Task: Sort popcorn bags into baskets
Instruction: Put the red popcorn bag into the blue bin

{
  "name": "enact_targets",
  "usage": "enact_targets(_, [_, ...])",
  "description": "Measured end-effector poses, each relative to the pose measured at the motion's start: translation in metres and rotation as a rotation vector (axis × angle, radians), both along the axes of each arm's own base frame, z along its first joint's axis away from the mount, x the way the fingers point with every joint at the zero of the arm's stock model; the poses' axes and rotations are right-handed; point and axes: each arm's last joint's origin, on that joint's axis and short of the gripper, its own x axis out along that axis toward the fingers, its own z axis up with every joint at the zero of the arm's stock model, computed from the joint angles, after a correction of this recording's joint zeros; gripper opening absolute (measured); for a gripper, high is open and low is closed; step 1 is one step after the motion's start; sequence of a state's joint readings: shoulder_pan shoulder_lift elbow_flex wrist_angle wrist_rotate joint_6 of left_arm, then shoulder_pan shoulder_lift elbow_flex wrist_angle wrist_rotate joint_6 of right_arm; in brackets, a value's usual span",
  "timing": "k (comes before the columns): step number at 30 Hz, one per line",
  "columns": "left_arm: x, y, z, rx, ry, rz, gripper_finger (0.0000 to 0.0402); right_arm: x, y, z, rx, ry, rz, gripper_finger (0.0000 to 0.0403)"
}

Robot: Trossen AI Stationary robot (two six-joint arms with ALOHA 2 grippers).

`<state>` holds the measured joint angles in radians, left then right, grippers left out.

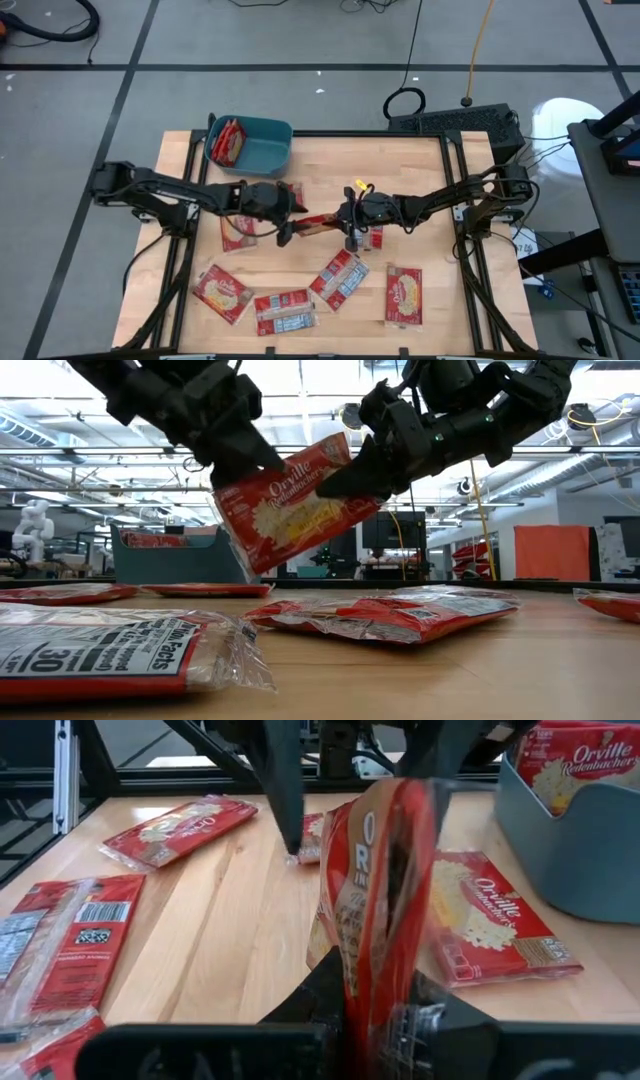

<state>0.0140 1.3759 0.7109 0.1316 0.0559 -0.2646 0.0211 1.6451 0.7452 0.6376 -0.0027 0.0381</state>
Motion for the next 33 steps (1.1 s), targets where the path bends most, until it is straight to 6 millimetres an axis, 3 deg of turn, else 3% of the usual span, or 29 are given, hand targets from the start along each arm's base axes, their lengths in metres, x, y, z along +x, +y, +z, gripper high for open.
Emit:
enact_targets(8, [0.009, 0.005, 0.012, -0.049, -0.077, -0.058, 0.0207, 0.000, 0.000, 0.000, 0.028, 0.001, -0.010, 0.0020])
enact_targets(14, [0.021, 0.007, 0.034, 0.005, 0.043, -0.092, 0.0174, 0.000, -0.001, 0.000, 0.027, 0.001, -0.011, 0.0020])
enact_targets(18, [0.028, 0.008, 0.037, 0.018, 0.099, -0.105, 0.0163, 0.000, -0.001, 0.000, 0.027, 0.004, -0.011, 0.0020])
enact_targets(25, [0.031, 0.008, 0.018, 0.013, 0.187, -0.108, 0.0161, 0.000, -0.001, -0.001, 0.028, 0.004, -0.012, 0.0020])
enact_targets(33, [0.037, 0.009, 0.016, 0.025, 0.167, -0.107, 0.0151, 0.000, -0.001, 0.000, 0.027, 0.001, -0.013, 0.0020])
